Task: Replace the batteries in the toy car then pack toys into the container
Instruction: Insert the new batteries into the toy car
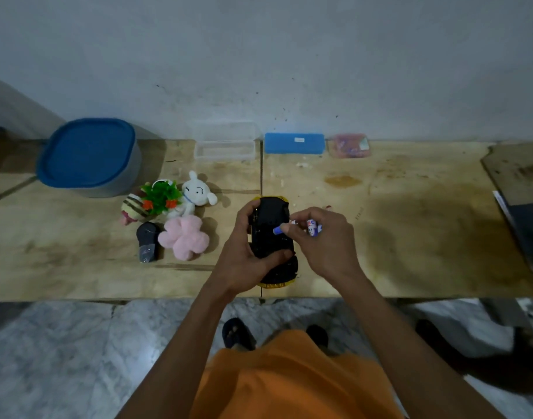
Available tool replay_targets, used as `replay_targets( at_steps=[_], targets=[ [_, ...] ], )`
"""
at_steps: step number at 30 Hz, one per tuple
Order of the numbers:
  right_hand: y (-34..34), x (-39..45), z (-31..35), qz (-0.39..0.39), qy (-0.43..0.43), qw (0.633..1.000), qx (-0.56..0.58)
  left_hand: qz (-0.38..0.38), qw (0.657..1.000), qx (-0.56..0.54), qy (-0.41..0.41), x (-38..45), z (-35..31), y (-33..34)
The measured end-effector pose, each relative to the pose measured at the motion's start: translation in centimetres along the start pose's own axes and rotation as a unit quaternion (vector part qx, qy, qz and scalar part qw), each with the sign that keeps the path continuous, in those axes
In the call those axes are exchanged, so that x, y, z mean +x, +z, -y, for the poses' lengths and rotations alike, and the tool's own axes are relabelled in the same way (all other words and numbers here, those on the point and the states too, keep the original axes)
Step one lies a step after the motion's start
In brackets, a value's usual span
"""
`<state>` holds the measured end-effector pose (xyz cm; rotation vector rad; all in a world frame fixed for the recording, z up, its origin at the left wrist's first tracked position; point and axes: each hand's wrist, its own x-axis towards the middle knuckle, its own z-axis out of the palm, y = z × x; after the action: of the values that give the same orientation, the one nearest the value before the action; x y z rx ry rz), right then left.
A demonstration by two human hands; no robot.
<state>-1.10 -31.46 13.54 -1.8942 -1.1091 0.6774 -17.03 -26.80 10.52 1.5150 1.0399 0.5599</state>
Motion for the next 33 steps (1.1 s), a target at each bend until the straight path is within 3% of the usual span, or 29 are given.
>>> replay_targets(
  at_steps=[6, 12, 17, 22, 28, 31, 33],
  targets=[
    [0.8, -0.5, -1.3, -0.068, 0.01, 0.997, 0.02, 0.001, 0.999, -0.033, -0.02, -0.1, 0.2, 0.5],
    [2.2, -0.5, -1.4, -0.069, 0.015, 0.997, 0.004, 0.006, 0.998, -0.061, -0.028, 0.0, -0.2, 1.1],
    [1.6, 0.1, -1.1, 0.006, 0.016, 0.999, -0.039, 0.0, 0.997, -0.064, -0.032, -0.1, 0.1, 0.7],
    [0.0, 0.7, 0.6, 0.021, 0.051, 0.998, 0.039, -0.002, 0.998, -0.067, -0.02, 0.1, -0.1, 0.7],
    [-0.4, 1.5, 0.2, 0.074, 0.094, 0.993, 0.023, -0.009, 0.995, -0.098, -0.035, -0.2, 0.0, 1.1],
    [-1.3, 1.9, -0.6, 0.107, 0.211, 0.962, 0.135, -0.014, 0.996, -0.079, -0.047, -0.2, 0.4, 1.4],
    [-2.4, 2.0, -0.6, 0.116, 0.31, 0.901, 0.279, -0.022, 0.995, -0.081, -0.06, -0.3, 0.9, 1.3]
  ],
)
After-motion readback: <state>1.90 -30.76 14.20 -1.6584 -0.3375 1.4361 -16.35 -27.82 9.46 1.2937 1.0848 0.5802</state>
